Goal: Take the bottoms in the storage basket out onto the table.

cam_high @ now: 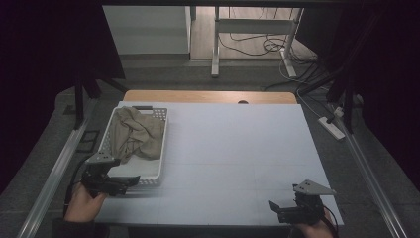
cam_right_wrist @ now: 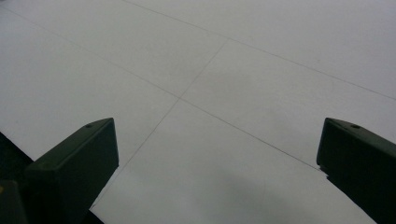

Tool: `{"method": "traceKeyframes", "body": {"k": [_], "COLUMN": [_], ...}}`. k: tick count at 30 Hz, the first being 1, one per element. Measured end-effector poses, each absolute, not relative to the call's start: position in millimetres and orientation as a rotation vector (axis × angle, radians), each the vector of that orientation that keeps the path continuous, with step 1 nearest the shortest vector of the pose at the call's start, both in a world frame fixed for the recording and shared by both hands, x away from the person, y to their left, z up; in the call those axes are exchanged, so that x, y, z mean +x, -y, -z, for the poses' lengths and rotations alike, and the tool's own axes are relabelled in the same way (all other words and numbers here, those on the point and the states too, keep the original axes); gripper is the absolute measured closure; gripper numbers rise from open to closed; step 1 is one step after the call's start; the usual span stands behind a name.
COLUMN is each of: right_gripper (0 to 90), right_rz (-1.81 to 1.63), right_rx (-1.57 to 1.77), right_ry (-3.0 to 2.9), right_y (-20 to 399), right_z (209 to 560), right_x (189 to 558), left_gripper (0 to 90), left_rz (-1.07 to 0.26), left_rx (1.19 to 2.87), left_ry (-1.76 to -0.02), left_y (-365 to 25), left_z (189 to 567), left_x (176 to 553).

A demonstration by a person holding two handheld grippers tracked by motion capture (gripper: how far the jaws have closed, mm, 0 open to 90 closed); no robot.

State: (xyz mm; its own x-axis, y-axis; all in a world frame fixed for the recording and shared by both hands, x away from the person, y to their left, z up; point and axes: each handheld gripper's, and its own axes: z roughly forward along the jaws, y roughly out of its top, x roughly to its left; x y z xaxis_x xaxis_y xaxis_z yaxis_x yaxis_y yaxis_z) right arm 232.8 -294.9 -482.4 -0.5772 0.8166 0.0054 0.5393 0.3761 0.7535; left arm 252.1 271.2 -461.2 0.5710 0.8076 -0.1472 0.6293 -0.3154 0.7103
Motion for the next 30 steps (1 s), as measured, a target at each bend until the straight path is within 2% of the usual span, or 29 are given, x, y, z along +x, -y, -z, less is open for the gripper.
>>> {"method": "traceKeyframes", "body": {"k": [30], "right_gripper": [0.0], "right_rz": [-1.037], "right_rx": [1.185], "right_ry": [-2.281], "right_y": [295], "right_z": [483], "right_x": [234], "left_gripper": [0.0], "left_rz": [-0.274], "left_rx": [2.094], "left_ry": [-1.188], "left_y": [-275], "left_z": [458], "left_x": [315]}}
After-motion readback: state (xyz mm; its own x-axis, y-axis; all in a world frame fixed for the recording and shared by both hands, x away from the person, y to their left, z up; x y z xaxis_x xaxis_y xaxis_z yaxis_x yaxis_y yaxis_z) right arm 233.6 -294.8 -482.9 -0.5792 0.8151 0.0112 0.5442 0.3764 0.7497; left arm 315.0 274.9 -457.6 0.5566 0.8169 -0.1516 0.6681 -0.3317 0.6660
